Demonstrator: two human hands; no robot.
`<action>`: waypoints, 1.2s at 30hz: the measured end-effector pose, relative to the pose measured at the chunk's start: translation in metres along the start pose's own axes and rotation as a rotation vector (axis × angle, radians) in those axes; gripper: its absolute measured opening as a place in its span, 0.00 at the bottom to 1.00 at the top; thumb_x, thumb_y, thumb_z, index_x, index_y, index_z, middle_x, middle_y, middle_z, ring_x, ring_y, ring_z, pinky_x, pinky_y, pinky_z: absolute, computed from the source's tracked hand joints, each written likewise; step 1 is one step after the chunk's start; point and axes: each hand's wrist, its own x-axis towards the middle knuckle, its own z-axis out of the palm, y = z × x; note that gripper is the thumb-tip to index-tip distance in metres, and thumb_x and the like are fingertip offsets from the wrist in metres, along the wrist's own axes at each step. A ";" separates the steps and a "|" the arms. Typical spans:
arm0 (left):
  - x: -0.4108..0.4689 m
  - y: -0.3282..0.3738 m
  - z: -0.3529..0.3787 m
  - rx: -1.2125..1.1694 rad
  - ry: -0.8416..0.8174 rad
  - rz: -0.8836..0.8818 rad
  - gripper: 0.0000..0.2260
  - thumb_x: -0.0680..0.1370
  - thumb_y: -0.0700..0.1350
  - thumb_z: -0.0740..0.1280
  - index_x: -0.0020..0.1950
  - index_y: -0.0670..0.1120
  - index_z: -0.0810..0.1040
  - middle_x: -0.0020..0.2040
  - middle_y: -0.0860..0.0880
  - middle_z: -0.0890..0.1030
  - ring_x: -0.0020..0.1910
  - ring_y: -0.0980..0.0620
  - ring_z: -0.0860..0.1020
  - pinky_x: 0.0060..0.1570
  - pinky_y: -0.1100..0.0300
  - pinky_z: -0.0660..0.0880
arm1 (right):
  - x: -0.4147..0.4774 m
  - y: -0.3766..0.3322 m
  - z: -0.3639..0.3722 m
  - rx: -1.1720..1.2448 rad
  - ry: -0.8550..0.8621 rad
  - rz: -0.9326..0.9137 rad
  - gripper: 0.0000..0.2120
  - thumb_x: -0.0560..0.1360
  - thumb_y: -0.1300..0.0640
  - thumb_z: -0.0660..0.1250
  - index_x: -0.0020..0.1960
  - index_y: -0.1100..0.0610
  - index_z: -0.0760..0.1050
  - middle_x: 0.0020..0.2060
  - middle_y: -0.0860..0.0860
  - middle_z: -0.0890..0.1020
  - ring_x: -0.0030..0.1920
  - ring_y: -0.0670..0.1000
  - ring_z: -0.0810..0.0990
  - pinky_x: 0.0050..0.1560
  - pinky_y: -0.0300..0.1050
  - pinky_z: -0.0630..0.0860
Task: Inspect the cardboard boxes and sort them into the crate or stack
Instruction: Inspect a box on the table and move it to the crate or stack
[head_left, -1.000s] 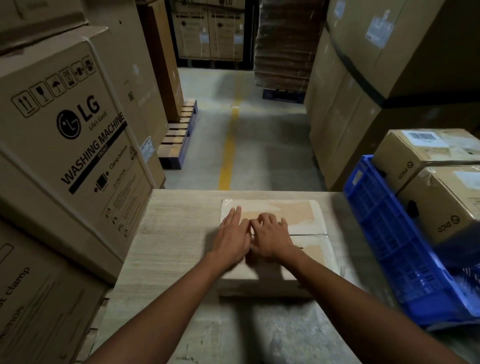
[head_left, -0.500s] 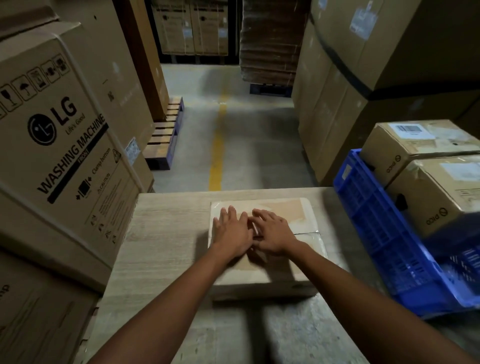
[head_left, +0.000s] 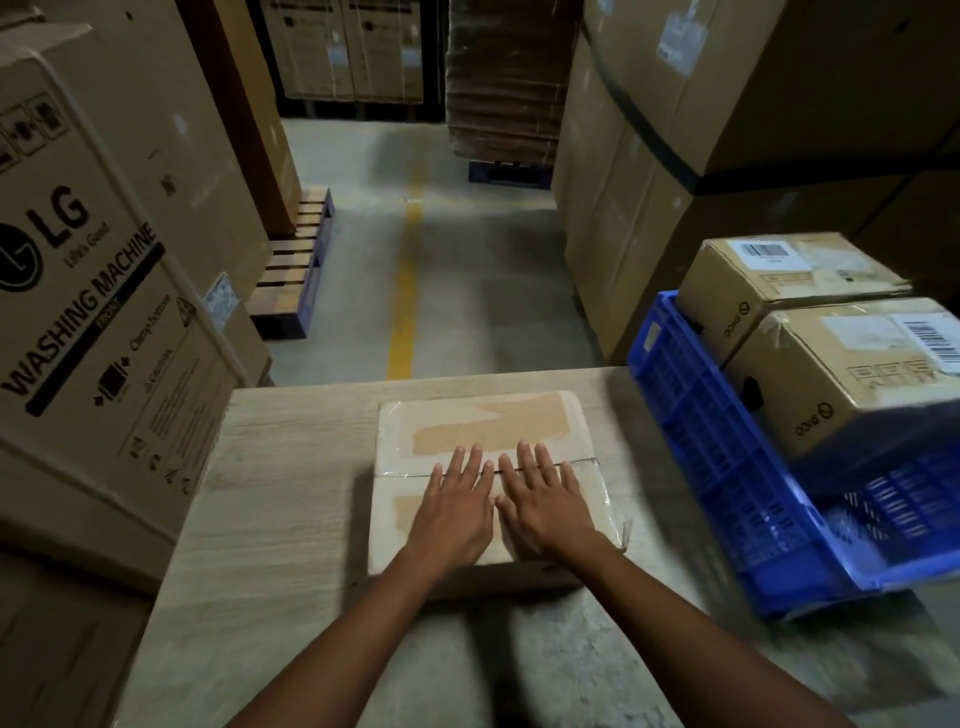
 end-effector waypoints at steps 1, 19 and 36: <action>-0.001 0.000 -0.001 0.006 0.005 0.001 0.25 0.85 0.51 0.47 0.82 0.48 0.48 0.82 0.48 0.42 0.80 0.47 0.39 0.78 0.46 0.43 | 0.000 0.001 -0.001 0.007 -0.004 -0.004 0.46 0.68 0.34 0.25 0.82 0.50 0.40 0.81 0.55 0.38 0.80 0.57 0.36 0.77 0.58 0.38; -0.025 0.046 0.020 -0.012 0.232 0.125 0.22 0.76 0.51 0.56 0.61 0.46 0.83 0.63 0.44 0.81 0.63 0.44 0.79 0.62 0.48 0.76 | -0.062 0.019 0.035 0.083 0.389 0.133 0.24 0.81 0.43 0.53 0.71 0.51 0.75 0.72 0.56 0.74 0.74 0.55 0.70 0.73 0.52 0.57; 0.059 0.049 -0.002 -0.007 0.095 0.046 0.32 0.78 0.61 0.36 0.81 0.53 0.52 0.82 0.50 0.46 0.80 0.48 0.42 0.77 0.43 0.44 | 0.009 0.067 -0.019 0.009 0.033 0.025 0.36 0.82 0.37 0.47 0.82 0.54 0.41 0.81 0.53 0.40 0.80 0.54 0.36 0.79 0.56 0.47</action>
